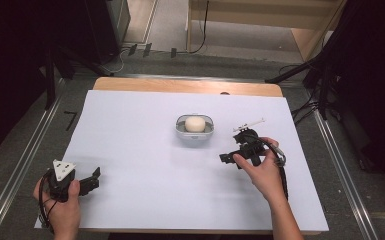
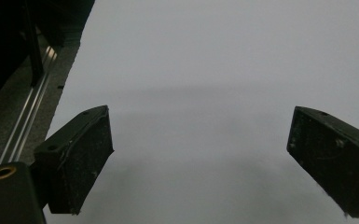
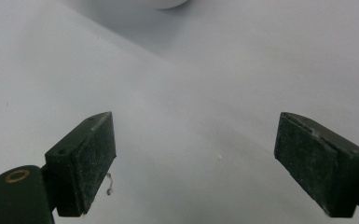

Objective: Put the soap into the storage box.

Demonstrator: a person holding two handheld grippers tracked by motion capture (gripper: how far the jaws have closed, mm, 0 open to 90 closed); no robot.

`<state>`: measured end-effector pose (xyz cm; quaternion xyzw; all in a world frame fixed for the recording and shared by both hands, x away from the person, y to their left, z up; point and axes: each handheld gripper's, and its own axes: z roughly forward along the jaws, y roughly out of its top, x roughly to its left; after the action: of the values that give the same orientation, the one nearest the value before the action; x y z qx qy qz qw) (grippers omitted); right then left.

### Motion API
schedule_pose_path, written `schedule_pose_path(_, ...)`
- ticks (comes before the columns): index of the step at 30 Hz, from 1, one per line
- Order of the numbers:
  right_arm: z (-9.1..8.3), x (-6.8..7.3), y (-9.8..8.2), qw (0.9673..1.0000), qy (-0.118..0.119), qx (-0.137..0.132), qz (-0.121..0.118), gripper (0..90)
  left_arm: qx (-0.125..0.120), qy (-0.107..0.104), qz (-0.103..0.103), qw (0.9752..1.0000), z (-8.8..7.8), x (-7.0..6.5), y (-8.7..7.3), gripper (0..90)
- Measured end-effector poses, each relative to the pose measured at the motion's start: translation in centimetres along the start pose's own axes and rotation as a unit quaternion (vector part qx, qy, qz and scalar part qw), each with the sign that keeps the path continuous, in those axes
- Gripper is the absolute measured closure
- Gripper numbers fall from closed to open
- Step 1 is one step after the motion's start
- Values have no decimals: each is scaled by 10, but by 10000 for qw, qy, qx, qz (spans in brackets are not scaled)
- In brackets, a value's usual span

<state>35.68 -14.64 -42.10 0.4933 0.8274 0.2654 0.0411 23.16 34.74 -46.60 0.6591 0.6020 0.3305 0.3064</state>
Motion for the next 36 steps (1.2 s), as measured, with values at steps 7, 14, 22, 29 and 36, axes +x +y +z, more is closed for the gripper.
schedule_pose_path(7, -2, -9, -18, 9999, -74, -103, 6, 130, -5, 2, 6, 10000, 0, 0, 0, 73)
schedule_pose_path(14, -5, -20, -36, 9995, 22, -308, -25, 131, -10, 7, 1, 10000, 0, -1, 0, 73)
schedule_pose_path(22, -8, -32, -53, 9992, -97, -381, 77, 132, -3, 26, 11, 10000, 0, -1, 0, 73)
schedule_pose_path(29, -12, -42, -70, 9986, -72, -481, 190, 133, 4, 34, 26, 10000, 0, -1, 0, 74)
schedule_pose_path(36, -16, -48, -84, 9979, -113, -591, 229, 133, 15, 39, 44, 10000, 0, -2, 0, 73)
